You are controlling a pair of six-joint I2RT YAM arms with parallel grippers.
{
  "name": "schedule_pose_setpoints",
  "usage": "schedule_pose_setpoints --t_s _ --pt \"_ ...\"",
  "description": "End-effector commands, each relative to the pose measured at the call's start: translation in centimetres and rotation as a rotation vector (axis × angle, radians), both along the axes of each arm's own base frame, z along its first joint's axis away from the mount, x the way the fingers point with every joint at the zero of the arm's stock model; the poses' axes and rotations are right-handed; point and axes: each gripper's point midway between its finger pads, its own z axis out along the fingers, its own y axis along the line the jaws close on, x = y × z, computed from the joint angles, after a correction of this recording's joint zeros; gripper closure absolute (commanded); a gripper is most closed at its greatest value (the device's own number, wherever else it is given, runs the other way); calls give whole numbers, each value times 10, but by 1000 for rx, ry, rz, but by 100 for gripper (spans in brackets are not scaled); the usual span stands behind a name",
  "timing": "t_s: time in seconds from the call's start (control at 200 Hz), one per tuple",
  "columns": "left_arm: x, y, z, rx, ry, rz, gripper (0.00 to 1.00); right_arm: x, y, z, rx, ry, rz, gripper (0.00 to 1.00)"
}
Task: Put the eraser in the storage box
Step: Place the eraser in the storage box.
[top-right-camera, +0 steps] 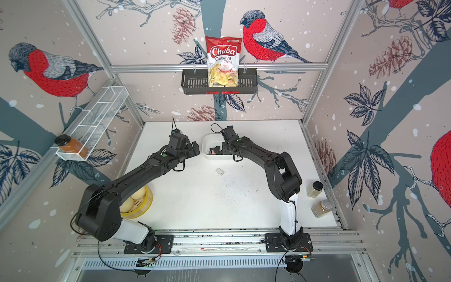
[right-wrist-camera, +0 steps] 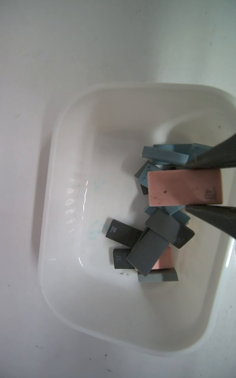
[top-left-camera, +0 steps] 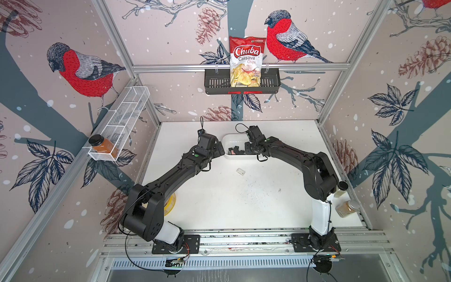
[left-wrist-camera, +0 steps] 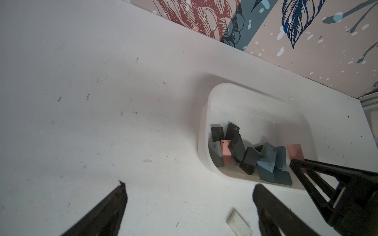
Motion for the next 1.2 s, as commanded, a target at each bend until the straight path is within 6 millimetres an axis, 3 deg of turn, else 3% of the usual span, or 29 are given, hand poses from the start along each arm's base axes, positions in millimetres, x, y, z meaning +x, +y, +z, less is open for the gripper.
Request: schedule_pose_setpoints --t_s 0.0,0.275,0.5,0.725,0.926,1.196 --pt "3 0 3 -5 -12 6 3 -2 0 0 -3 10 1 65" --pt "3 -1 4 -6 -11 0 4 -3 -2 6 8 5 -10 52" --pt "2 -20 0 -27 20 -108 3 -19 -8 55 105 -89 -32 26" --pt "0 -29 -12 -11 65 -164 4 -48 -32 94 180 -186 -67 0" --pt "-3 -39 -21 21 78 -195 4 -79 -61 115 233 -252 -98 0" --pt "-24 -85 -29 121 80 -305 4 -118 -124 127 269 -356 -243 0"
